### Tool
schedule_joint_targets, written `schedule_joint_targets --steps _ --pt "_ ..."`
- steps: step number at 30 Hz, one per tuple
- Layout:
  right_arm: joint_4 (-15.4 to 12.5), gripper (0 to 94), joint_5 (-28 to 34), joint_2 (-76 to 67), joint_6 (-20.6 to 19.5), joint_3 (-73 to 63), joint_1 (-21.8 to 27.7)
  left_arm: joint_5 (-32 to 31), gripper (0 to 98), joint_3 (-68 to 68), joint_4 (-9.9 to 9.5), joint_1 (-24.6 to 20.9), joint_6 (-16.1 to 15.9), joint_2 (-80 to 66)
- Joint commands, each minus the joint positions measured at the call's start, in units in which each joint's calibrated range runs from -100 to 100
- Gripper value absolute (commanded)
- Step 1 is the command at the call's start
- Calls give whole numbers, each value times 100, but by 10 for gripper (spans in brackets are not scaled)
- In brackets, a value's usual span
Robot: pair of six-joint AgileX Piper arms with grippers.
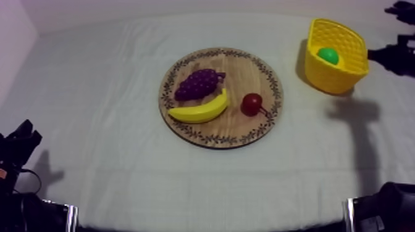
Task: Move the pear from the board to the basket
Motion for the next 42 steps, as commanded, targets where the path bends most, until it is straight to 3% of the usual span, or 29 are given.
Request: schedule_joint_targets --steps 1,5,12,19,24,31,35,42 --pt "-300 12 -1 -1103 396 1045 -25 1 1 4 -2 -3 -1 -4" --pt "-19 7 390 -2032 170 1683 -109 1 1 4 -2 -3 3 -4" --pt "578 6 1651 -3686 -430 2277 -433 1 1 4 -2 -3 2 -4" --pt "879 6 2550 -5122 -778 2838 -720 1 1 4 -2 -3 2 -4" --pt "1100 6 2826 -5919 -1134 3180 -861 1 1 4 -2 -3 2 -4" --pt "1115 5 2807 -6277 -1327 3314 -846 1 1 4 -2 -3 2 -4" --pt "1099 5 2260 -6303 -1032 3453 -875 1 1 4 -2 -3 2 -4" --pt "1089 5 2050 -6311 -302 3504 -885 1 1 4 -2 -3 2 -4"
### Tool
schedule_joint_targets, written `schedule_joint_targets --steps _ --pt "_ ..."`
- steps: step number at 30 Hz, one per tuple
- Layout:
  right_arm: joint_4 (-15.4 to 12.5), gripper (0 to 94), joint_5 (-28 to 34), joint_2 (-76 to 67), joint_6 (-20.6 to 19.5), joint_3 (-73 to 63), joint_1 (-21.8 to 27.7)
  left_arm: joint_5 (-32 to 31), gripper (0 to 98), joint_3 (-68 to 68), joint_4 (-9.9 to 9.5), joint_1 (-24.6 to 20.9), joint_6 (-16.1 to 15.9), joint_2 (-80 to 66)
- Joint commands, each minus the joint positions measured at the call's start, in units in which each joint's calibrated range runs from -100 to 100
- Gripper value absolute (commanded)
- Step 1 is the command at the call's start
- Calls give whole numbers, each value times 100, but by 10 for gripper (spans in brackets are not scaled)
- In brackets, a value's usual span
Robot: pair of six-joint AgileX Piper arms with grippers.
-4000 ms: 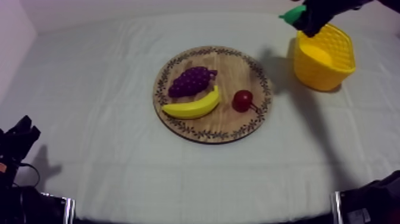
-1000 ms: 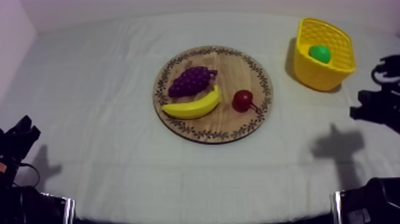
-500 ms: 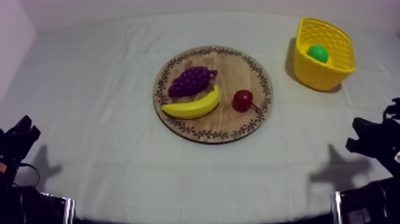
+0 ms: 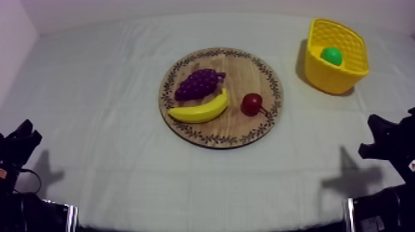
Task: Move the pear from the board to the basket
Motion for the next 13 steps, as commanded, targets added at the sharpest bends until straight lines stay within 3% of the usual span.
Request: schedule_joint_targets --steps 1,13 --pt "-7 5 -32 -8 352 9 -5 1 1 4 -2 -3 -1 -4" --pt "-7 5 -45 -9 394 12 -5 1 1 4 -2 -3 -1 -4"
